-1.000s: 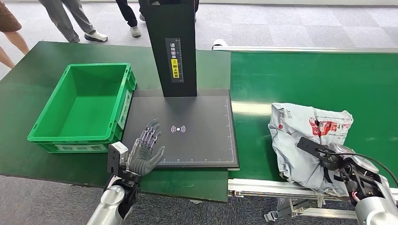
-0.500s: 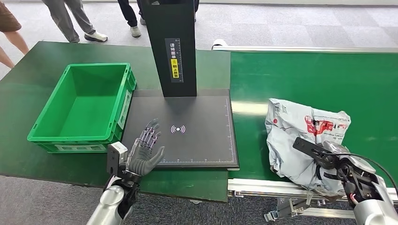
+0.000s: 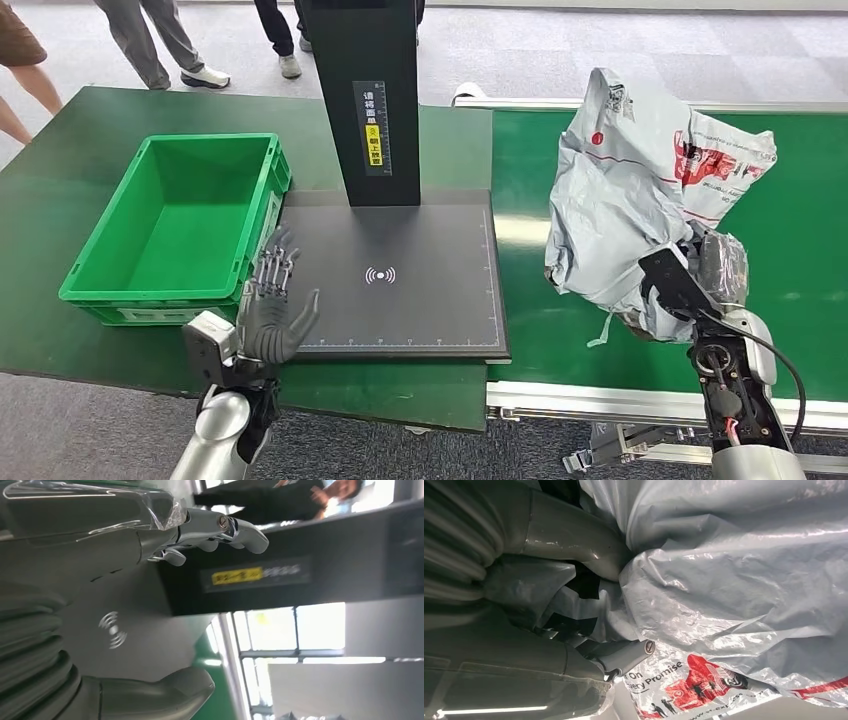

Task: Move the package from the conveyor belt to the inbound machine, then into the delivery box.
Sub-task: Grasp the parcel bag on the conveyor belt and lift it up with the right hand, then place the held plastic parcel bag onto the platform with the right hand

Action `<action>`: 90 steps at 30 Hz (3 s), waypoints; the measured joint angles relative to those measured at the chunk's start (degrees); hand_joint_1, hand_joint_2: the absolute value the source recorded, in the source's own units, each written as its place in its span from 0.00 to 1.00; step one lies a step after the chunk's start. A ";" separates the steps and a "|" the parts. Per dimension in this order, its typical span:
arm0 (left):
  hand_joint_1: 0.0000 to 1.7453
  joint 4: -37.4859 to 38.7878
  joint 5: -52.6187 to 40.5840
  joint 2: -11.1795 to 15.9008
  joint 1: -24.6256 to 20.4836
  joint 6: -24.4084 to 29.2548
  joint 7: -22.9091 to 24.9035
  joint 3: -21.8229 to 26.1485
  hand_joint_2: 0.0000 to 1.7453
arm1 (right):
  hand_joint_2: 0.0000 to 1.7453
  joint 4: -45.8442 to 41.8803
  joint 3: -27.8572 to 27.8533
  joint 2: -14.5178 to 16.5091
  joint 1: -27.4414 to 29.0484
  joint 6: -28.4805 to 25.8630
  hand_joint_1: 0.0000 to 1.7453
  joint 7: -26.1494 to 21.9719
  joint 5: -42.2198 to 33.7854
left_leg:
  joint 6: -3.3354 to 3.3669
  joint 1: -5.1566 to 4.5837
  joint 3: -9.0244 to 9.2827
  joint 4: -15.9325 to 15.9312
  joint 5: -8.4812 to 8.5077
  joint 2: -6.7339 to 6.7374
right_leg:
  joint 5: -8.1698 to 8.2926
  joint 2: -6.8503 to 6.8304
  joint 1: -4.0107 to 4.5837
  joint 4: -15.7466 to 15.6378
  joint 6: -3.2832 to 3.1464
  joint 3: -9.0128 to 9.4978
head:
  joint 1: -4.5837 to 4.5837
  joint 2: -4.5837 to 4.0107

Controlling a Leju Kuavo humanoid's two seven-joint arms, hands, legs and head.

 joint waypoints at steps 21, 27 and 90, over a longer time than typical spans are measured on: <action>0.00 -7.60 0.90 1.28 -1.48 11.23 -3.21 0.67 1.00 | 1.00 -2.34 14.27 6.98 -8.95 4.71 1.00 -6.88 -6.69 | 0.05 0.00 0.00 0.00 0.09 -0.01 | 0.01 -0.04 0.00 0.01 -0.01 0.02 | 0.01 0.00; 0.00 -7.10 1.96 1.42 -2.08 11.06 -3.23 0.66 1.00 | 1.00 1.33 17.71 8.04 -11.87 8.57 1.00 -6.88 -6.00 | 0.06 -0.01 -0.05 -0.01 0.07 0.06 | 0.03 0.02 0.00 0.01 -0.01 -0.04 | 0.00 0.00; 0.00 0.84 4.13 -0.69 -5.90 7.05 -1.10 -2.96 1.00 | 1.00 22.80 29.89 21.22 -19.35 18.73 0.00 -9.37 -20.51 | -0.01 0.03 0.02 0.01 0.13 0.07 | 0.05 0.07 0.05 0.01 -0.04 -0.06 | 0.02 0.00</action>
